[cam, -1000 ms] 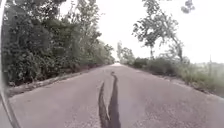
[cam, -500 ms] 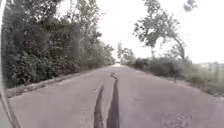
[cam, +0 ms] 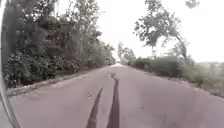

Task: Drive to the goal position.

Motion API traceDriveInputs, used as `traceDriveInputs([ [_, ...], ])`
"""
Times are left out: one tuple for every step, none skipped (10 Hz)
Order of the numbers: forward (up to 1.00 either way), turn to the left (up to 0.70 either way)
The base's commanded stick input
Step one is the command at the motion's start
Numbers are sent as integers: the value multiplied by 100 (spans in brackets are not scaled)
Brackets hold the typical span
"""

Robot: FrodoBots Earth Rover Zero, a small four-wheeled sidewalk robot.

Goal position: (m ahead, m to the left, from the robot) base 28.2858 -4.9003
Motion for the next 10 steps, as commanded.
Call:
traceDriveInputs([
  [70, 0],
  [70, 0],
  [70, 0],
  [70, 0],
  [70, 0],
  [70, 0],
  [70, 0],
  [70, 0],
  [70, 0],
  [70, 0],
])
